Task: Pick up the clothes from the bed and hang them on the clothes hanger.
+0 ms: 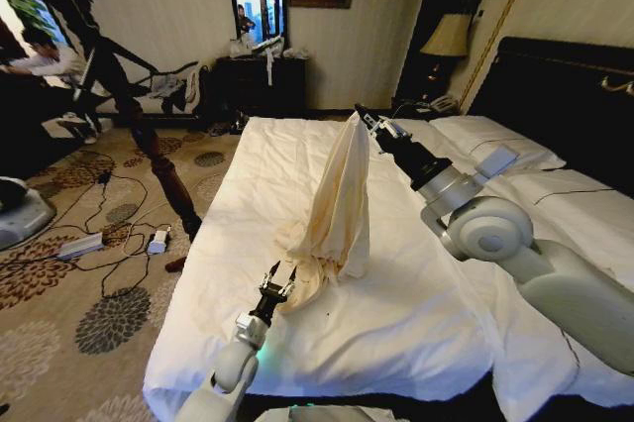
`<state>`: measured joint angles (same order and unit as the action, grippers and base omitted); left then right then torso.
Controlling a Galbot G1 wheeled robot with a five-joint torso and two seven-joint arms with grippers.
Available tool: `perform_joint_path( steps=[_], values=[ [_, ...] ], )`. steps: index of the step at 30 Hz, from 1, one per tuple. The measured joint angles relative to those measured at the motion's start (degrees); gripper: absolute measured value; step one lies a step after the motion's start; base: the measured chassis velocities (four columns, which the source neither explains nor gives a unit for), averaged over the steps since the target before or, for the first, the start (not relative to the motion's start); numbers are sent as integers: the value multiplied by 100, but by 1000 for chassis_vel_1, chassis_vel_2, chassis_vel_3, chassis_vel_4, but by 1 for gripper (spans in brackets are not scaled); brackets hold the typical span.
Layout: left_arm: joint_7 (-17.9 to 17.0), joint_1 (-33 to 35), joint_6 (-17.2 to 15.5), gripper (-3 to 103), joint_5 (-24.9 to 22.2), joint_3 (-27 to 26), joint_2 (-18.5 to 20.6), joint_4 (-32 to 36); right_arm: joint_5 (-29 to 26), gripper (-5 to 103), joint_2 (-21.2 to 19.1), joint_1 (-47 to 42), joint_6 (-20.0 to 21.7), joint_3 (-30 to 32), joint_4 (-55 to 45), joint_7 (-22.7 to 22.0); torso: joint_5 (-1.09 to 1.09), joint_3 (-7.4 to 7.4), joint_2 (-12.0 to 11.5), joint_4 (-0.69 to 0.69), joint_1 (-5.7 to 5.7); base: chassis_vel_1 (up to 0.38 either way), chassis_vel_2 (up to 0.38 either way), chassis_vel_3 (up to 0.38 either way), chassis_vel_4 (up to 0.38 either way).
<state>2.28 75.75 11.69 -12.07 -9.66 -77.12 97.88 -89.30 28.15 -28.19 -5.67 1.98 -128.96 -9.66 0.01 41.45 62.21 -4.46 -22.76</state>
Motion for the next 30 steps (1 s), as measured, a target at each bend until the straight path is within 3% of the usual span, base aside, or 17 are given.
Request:
perform_joint_path(
  steps=[8, 14, 16, 18, 22, 25, 30],
  values=[
    [1, -525, -44, 99, -132, 269, -296, -458, -26, 0, 13, 19, 0, -3, 12, -3, -1, 0, 0, 0, 0, 0, 0, 0, 0],
    [0, -850, -48, 101, -197, 346, -572, -749, -29, 0, -4, -99, -3, 74, 0, -16, -1, 0, 0, -1, 0, 0, 0, 0, 0],
    [5, -890, -40, 94, -198, 351, -632, -787, -29, 0, -30, -155, -4, 120, -7, -18, 0, 0, 0, 0, 0, 0, 0, 0, 0],
    [12, -892, -38, 94, -200, 354, -644, -788, -29, 0, -43, -174, -4, 143, -10, -18, 0, 0, 0, 0, 0, 0, 0, 0, 0],
    [20, -845, -37, 73, -263, 338, -587, -750, -35, 0, -71, -217, -6, 226, -10, -18, -1, 0, 0, 0, 0, 0, 0, 0, 0],
    [23, -831, -37, 67, -315, 307, -525, -723, -39, 0, -81, -230, -6, 253, -10, -18, -1, 0, 0, 0, 0, 0, 0, 0, 0],
    [30, -814, -54, 45, -443, 218, -451, -637, -41, 0, -83, -225, -8, 265, 0, -18, -1, 0, 0, 0, 0, 0, 0, 0, 0]
  ],
)
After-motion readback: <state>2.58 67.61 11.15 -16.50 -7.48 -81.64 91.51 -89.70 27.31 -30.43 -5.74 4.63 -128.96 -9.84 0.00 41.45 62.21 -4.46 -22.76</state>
